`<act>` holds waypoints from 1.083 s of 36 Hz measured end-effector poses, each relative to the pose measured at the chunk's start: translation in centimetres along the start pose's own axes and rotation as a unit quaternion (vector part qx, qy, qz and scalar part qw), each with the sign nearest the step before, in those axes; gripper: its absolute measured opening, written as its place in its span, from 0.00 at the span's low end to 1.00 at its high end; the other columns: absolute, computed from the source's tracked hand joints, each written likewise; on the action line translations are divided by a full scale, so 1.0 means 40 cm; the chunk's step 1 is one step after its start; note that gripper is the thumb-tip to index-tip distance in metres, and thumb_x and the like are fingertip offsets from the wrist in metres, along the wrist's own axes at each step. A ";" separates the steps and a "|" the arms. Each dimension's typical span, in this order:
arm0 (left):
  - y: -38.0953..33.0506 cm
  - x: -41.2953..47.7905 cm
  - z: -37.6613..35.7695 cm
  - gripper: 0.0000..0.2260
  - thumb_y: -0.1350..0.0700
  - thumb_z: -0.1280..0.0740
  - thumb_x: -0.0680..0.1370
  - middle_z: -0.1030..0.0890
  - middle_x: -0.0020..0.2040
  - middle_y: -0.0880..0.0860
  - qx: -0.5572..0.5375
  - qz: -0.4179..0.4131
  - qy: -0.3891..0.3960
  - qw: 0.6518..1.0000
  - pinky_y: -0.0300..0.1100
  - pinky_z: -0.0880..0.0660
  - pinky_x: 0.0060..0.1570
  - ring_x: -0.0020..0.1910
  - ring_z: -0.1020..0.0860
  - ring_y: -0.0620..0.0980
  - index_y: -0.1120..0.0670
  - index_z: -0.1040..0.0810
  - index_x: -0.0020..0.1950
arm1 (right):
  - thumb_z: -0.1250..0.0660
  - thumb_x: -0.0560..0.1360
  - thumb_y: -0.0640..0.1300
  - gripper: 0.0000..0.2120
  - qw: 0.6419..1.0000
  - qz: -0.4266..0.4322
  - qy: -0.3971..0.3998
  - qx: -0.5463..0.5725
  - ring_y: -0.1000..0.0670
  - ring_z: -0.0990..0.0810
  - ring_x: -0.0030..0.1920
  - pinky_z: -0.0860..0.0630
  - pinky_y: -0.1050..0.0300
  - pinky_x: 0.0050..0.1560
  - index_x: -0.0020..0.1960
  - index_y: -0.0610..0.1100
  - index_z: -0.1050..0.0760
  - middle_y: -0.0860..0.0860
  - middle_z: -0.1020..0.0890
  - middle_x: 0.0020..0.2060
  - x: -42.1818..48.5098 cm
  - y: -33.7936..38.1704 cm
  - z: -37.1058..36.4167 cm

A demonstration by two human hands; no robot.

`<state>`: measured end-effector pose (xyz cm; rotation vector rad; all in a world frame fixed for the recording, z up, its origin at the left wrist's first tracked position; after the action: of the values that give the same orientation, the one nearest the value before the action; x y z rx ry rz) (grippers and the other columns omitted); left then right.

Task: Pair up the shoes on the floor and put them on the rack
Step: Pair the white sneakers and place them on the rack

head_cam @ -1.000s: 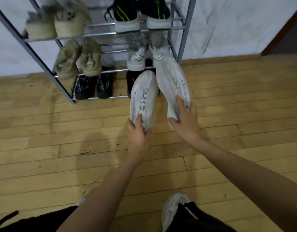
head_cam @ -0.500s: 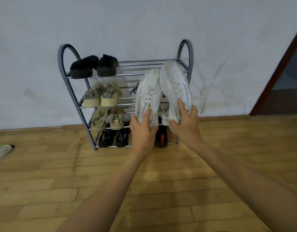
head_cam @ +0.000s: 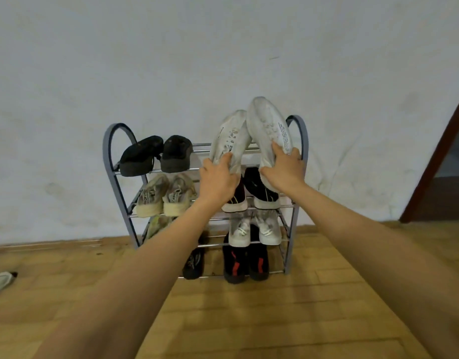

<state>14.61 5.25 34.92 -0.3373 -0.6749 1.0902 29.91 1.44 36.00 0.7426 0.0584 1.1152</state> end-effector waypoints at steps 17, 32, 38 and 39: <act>0.054 0.312 -0.010 0.23 0.49 0.41 0.79 0.38 0.67 0.67 0.103 0.066 0.051 0.991 0.55 0.37 0.65 0.64 0.36 0.68 0.53 0.40 0.73 | 0.40 0.72 0.43 0.19 0.996 -0.043 0.046 -0.069 0.34 0.36 0.62 0.31 0.39 0.62 0.63 0.44 0.33 0.39 0.39 0.65 0.300 0.035 -0.083; 0.094 0.298 -0.087 0.24 0.45 0.39 0.78 0.33 0.64 0.62 0.075 0.027 -0.001 0.997 0.54 0.30 0.57 0.62 0.31 0.64 0.53 0.38 0.71 | 0.39 0.75 0.50 0.21 0.996 -0.013 0.037 -0.078 0.35 0.32 0.62 0.28 0.47 0.58 0.66 0.44 0.29 0.39 0.34 0.64 0.321 -0.031 -0.132; 0.110 0.256 -0.110 0.25 0.47 0.38 0.79 0.43 0.74 0.60 0.066 -0.025 -0.052 0.996 0.54 0.34 0.65 0.71 0.42 0.61 0.52 0.39 0.74 | 0.35 0.75 0.53 0.26 0.998 0.050 -0.031 -0.036 0.36 0.36 0.66 0.31 0.43 0.61 0.70 0.45 0.35 0.41 0.38 0.68 0.262 -0.058 -0.146; 0.115 0.250 -0.112 0.26 0.48 0.38 0.79 0.43 0.74 0.59 0.071 -0.040 -0.058 0.995 0.53 0.37 0.68 0.72 0.43 0.61 0.52 0.40 0.74 | 0.34 0.74 0.52 0.27 0.997 0.060 -0.039 -0.031 0.35 0.36 0.66 0.32 0.43 0.62 0.70 0.45 0.35 0.41 0.39 0.68 0.250 -0.062 -0.148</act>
<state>17.23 16.55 32.31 -0.1247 -0.7040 1.0813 34.17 12.20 33.20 0.7401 -0.0876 1.1950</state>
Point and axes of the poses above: each hand's wrist, its own x-axis towards the middle knuckle, its own z-axis out of the back of the hand, y = z × x, the point moved 1 cm from there along x, towards the middle knuckle
